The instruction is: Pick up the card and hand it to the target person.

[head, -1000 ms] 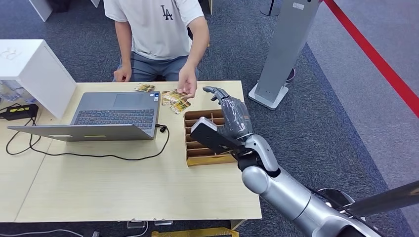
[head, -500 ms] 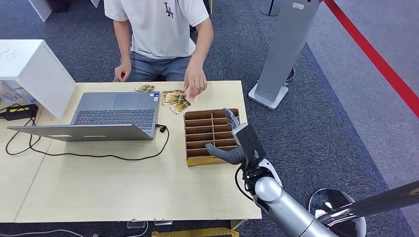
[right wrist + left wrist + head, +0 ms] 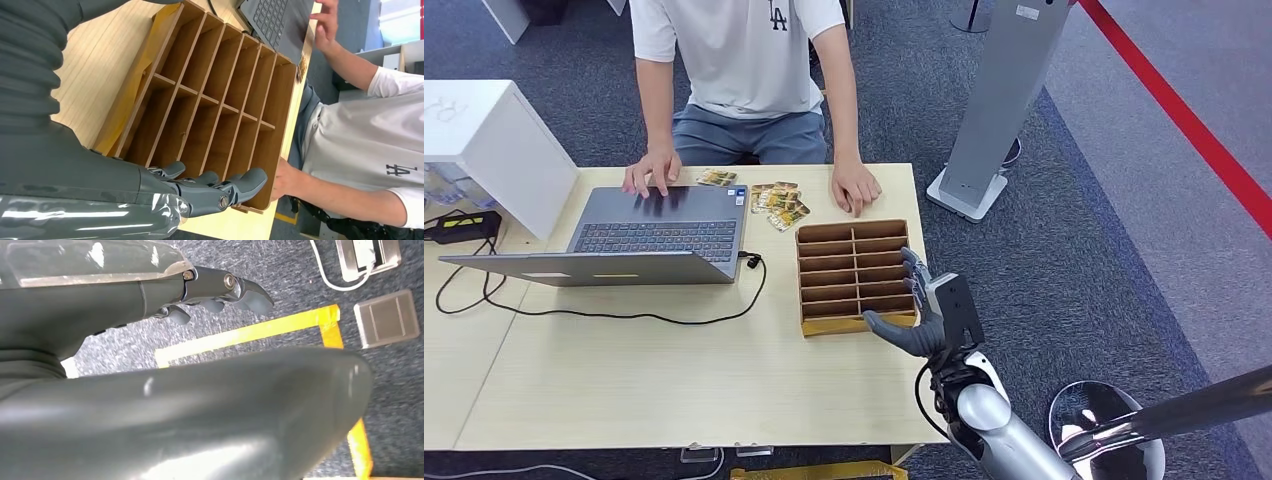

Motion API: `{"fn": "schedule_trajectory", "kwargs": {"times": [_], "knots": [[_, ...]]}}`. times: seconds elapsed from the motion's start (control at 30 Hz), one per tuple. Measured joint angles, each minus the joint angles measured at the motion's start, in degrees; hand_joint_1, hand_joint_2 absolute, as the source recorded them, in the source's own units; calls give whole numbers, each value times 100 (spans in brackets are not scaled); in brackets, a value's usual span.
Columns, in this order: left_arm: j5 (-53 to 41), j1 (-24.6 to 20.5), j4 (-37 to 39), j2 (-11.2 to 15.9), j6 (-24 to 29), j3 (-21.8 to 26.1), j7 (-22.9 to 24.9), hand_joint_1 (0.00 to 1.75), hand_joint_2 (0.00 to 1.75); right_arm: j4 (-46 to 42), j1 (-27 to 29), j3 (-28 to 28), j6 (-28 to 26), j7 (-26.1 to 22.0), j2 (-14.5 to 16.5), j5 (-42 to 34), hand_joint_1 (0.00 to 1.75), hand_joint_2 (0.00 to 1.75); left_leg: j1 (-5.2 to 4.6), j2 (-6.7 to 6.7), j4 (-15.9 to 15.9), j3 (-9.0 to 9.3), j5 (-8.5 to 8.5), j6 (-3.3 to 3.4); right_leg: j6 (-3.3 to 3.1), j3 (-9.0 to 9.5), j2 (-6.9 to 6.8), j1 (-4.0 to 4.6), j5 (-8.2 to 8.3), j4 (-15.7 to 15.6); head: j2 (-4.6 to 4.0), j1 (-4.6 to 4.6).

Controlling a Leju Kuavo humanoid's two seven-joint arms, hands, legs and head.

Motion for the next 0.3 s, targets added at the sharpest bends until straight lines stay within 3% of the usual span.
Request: {"fn": "schedule_trajectory", "kwargs": {"times": [0.3], "knots": [[-218,-30,0,0,-16,-378,124,0,0,-62,28,-59,18,-6,0,43,0,175,0,0,0,0,0,0,0,0,0,0,0,0,0,4]]}}
